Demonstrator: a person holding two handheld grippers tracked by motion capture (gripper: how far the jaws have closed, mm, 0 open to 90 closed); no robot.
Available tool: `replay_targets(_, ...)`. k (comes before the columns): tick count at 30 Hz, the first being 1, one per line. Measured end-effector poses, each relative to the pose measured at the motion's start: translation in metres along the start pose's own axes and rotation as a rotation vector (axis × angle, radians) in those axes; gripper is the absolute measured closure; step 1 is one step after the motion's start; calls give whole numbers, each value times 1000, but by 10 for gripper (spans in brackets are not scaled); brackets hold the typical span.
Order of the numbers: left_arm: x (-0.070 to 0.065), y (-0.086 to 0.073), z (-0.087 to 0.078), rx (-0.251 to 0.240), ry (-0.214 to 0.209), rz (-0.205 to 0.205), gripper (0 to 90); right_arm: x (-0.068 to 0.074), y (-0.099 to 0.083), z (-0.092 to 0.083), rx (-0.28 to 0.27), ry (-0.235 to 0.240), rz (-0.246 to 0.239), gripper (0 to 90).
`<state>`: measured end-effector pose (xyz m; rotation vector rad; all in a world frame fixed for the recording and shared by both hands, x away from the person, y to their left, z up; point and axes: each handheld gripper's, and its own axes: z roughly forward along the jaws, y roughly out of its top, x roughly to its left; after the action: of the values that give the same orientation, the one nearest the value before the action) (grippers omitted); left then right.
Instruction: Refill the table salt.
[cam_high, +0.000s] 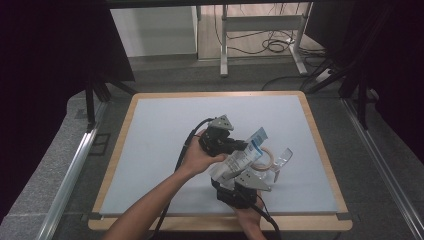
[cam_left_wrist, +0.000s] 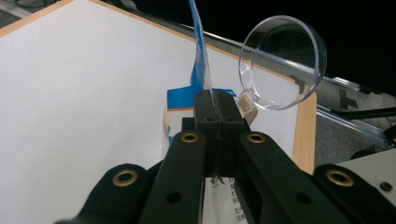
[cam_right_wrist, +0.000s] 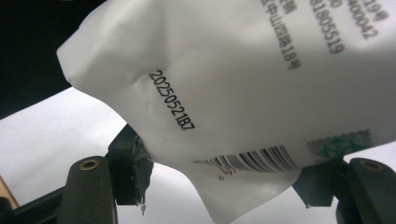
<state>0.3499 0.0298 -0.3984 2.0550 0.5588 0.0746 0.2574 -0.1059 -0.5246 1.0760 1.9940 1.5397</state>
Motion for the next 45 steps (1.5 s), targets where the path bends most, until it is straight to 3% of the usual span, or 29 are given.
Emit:
replay_targets(21,0,9,4,29,-8,19,900,2,7,-4,-15,25,27,350)
replay_targets(45,5,17,17,74,-6,41,900,-1,12,-5,-14,39,98,360)
